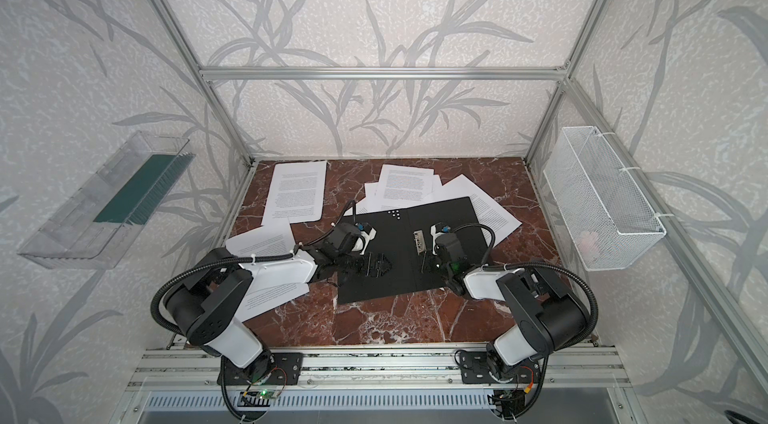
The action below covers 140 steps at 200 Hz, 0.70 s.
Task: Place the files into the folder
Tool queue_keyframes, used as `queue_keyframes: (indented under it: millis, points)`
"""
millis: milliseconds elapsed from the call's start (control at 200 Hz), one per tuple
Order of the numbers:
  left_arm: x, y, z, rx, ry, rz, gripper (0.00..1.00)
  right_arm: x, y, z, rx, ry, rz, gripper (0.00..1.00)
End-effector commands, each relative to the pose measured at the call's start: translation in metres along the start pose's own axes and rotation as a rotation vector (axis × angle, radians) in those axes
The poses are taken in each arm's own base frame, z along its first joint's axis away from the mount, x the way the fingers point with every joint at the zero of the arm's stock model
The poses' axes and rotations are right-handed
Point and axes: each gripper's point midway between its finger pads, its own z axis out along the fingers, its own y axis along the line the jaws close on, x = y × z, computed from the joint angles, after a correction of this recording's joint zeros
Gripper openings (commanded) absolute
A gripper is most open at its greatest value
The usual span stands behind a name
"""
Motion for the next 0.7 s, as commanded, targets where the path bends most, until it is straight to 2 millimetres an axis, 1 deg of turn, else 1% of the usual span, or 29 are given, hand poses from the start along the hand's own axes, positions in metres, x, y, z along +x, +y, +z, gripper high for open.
queue_keyframes:
  millis: [0, 140, 310, 430, 600, 655, 660, 695]
  points:
    - [0.056, 0.051, 0.009, -0.179, 0.178, -0.071, 0.99, 0.041, -0.048, 0.004, 0.191, 0.124, -0.011, 0.0]
    - [0.056, 0.052, 0.01, -0.185, 0.179, -0.069, 0.98, 0.047, -0.061, 0.008, 0.246, 0.146, -0.015, 0.0]
    - [0.056, 0.053, 0.011, -0.19, 0.184, -0.069, 0.98, 0.043, -0.061, 0.006, 0.26, 0.135, -0.018, 0.0]
    - [0.056, 0.055, 0.012, -0.202, 0.185, -0.07, 0.98, 0.032, -0.047, 0.001, 0.209, 0.104, -0.02, 0.0]
    - [0.057, 0.059, 0.014, -0.222, 0.19, -0.072, 0.98, 0.009, -0.029, -0.003, 0.173, 0.064, -0.026, 0.0]
    - [0.058, 0.061, 0.015, -0.227, 0.196, -0.072, 0.98, 0.001, -0.015, -0.003, 0.116, 0.052, -0.033, 0.0]
    - [0.058, 0.06, 0.015, -0.226, 0.197, -0.071, 0.98, 0.0, -0.013, -0.003, 0.108, 0.05, -0.035, 0.0]
    - [0.058, 0.061, 0.016, -0.227, 0.197, -0.073, 0.98, -0.004, -0.003, -0.004, 0.062, 0.046, -0.04, 0.18]
